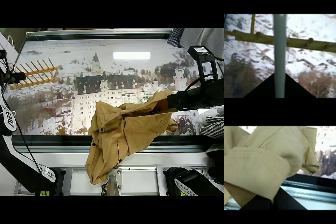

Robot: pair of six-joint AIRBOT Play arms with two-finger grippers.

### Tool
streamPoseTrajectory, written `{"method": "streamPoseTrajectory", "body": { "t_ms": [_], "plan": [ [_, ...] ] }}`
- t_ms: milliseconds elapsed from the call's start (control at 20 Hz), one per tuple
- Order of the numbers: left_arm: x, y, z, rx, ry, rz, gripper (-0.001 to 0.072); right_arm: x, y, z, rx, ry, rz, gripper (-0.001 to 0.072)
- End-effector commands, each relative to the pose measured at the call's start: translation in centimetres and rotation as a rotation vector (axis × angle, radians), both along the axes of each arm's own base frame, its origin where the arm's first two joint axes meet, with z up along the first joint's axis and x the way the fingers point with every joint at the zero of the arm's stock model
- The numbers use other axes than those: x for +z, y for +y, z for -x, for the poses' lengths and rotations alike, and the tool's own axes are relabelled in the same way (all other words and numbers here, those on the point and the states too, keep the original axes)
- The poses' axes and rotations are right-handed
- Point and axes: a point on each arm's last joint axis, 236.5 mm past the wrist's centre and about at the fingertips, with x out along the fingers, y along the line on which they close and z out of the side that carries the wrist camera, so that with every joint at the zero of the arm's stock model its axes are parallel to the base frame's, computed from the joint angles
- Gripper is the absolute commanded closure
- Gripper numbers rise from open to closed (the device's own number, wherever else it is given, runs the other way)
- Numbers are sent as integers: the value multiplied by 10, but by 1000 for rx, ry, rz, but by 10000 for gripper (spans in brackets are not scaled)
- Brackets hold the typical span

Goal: Fold the clothes and pants, and hang the long-sleeved shirts on hangers.

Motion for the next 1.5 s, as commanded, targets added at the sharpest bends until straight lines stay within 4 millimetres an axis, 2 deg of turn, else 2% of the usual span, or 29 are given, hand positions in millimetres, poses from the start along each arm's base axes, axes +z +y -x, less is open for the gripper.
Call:
{"method": "streamPoseTrajectory", "body": {
  "t_ms": [0,100,150,250,300,400,500,600,700,900,1050,1250,1450],
  "plan": [
    [55,-30,-2,-71,-42,-42,677,0,0,0,0,0,0,688],
    [91,-66,-5,-187,-64,-74,677,0,0,0,0,0,0,688],
    [110,-94,-3,-278,-67,-75,677,0,0,0,0,0,0,688],
    [139,-165,11,-549,-46,-46,677,0,0,0,0,0,0,688],
    [152,-206,27,-720,-26,-23,677,0,0,0,0,0,0,688],
    [173,-276,69,-1009,5,46,677,0,0,0,0,1,0,688],
    [189,-318,107,-1136,30,117,677,0,0,0,0,0,0,688],
    [196,-339,141,-1212,96,137,677,0,0,0,0,0,0,688],
    [208,-361,154,-1273,77,129,677,0,0,0,0,0,0,688],
    [205,-385,199,-1452,175,112,679,0,0,0,0,0,0,688],
    [179,-396,241,-1543,257,141,678,0,0,0,0,0,0,688],
    [140,-393,301,-1589,364,208,678,0,0,0,0,0,0,688],
    [122,-388,341,-1580,372,222,678,0,0,0,0,1,0,688]
  ]
}}
